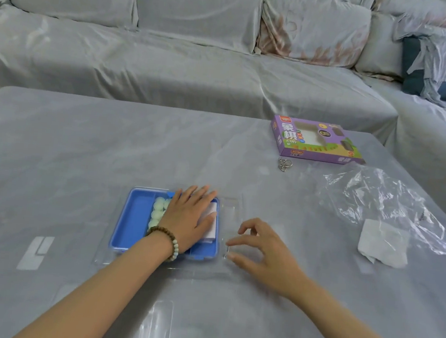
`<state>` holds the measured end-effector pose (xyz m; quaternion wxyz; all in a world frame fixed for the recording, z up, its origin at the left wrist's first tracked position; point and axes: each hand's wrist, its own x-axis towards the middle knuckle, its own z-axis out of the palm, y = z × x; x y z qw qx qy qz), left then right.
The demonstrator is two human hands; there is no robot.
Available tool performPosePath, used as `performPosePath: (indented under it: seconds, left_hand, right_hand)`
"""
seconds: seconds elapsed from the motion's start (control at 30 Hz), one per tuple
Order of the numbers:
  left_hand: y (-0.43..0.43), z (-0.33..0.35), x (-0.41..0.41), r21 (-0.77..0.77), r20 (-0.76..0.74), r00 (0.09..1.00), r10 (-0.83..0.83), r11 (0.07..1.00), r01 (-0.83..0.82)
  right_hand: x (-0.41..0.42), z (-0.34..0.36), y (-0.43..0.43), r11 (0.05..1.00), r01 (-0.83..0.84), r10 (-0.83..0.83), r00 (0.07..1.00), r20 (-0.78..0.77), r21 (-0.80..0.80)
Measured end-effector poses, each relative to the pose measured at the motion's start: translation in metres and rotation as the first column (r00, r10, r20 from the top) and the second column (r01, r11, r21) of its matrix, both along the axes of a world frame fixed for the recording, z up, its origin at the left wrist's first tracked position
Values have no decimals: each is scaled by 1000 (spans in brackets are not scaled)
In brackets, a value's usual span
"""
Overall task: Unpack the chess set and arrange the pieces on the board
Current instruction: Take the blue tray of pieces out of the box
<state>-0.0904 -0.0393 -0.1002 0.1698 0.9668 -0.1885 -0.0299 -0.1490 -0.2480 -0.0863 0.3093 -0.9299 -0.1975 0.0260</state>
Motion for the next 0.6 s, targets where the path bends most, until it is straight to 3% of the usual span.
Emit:
performPosePath:
  seconds: [0.1,0.33,0.47,0.6]
  left_hand:
    - [1,2,-7,32,7,1000,22,999,-22]
    - [1,3,-9,7,11,999,35,999,-35]
    - [1,4,-10,-4,8,999,39,999,-39]
    - [1,3,-9,-9,11,999,41,999,-41]
  right_hand:
    - [-8,1,9,959,-65,82,995,49,-276]
    - [-14,12,13,872,-113,169,983,77,-476]
    - [-13,16,15,891,-115,154,987,54,-439]
    - [-11,18,14,993,4,-13,997,-71,-118]
